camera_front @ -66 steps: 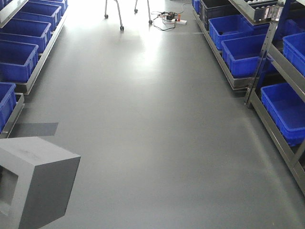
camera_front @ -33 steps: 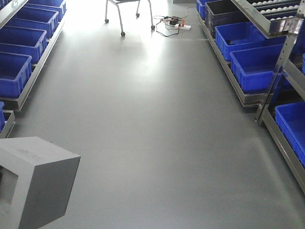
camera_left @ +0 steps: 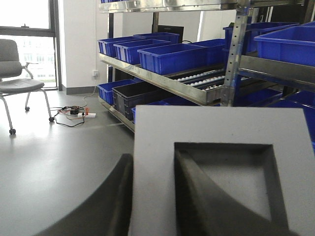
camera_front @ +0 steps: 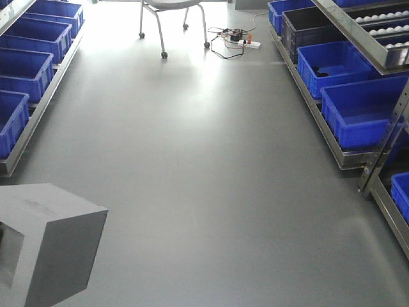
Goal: Sort gray base to blue bin
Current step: 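Drive down the aisle and turn to face the empty blue bin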
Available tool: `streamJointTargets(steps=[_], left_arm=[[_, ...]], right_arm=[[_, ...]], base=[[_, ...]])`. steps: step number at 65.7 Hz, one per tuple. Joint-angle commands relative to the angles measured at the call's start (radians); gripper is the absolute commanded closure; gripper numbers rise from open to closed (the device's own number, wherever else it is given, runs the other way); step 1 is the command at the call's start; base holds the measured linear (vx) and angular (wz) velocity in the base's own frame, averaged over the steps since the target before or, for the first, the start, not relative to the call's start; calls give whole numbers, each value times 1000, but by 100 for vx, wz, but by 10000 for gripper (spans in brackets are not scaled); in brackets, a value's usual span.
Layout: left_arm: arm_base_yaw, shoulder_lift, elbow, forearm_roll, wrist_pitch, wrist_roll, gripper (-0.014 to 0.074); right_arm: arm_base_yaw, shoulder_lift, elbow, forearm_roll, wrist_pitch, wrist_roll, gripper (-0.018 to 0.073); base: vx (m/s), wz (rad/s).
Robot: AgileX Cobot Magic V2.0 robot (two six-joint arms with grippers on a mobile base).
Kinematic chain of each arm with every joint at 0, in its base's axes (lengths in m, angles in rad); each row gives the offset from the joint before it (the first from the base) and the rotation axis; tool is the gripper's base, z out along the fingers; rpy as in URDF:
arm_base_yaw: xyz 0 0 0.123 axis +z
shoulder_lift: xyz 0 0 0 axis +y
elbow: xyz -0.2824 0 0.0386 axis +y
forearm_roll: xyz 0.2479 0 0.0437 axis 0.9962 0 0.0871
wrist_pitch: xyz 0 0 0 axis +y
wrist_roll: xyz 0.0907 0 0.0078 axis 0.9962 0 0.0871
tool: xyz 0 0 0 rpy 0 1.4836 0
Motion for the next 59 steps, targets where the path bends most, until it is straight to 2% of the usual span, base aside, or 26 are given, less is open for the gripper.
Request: streamJointTargets(steps=[1, 36, 59], left_arm=[[-7, 8, -29, -5, -109, -7, 602], [-7, 8, -29, -5, -109, -7, 602], [-7, 8, -29, -5, -109, -7, 602]], right_arm=[[-5, -12, 14, -6, -74, -5, 568], [-5, -12, 14, -6, -74, -5, 568], [-5, -12, 14, -6, -74, -5, 568]], base=[[41, -1], [40, 3], [36, 57]])
